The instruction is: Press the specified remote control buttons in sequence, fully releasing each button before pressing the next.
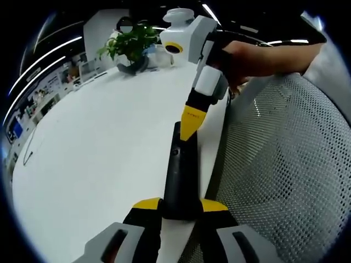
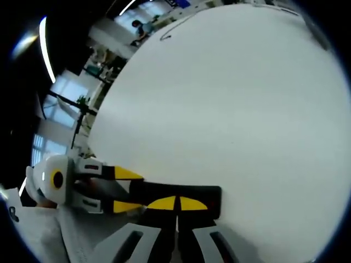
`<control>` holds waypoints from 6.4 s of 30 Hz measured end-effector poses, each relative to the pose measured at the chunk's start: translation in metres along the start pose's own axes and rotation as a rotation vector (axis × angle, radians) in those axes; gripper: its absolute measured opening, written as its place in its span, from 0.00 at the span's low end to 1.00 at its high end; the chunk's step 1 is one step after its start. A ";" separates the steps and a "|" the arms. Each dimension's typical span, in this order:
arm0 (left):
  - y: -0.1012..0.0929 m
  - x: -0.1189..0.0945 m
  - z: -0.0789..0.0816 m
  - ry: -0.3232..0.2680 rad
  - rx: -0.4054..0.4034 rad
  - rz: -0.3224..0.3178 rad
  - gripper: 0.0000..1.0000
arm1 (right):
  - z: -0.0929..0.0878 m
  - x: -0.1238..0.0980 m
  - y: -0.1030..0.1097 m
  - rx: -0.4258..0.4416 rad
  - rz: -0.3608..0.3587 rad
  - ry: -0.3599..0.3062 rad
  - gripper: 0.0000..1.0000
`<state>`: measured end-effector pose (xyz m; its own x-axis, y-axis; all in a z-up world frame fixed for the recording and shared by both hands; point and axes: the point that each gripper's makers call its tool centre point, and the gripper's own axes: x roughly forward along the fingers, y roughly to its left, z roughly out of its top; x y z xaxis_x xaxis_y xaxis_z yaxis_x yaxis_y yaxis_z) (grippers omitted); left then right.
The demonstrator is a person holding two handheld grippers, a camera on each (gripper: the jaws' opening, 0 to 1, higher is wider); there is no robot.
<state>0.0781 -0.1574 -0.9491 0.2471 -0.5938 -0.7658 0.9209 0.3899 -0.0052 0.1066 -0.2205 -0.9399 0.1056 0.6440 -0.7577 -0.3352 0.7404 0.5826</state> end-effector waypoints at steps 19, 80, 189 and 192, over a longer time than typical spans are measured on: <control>-0.003 0.001 0.002 0.000 0.026 -0.015 0.23 | 0.001 -0.003 0.004 0.013 0.021 0.005 0.00; -0.006 0.003 0.003 -0.008 0.035 -0.020 0.24 | 0.002 0.005 0.015 -0.021 0.056 0.009 0.00; -0.005 0.002 0.003 -0.017 0.031 -0.017 0.25 | -0.018 0.005 0.020 -0.025 0.078 0.111 0.00; -0.005 0.002 0.003 -0.018 0.034 -0.018 0.24 | -0.013 0.004 0.024 -0.005 0.109 0.088 0.00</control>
<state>0.0746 -0.1631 -0.9489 0.2356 -0.6129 -0.7542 0.9347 0.3554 0.0031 0.0867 -0.2023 -0.9331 -0.0143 0.7014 -0.7127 -0.3453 0.6654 0.6618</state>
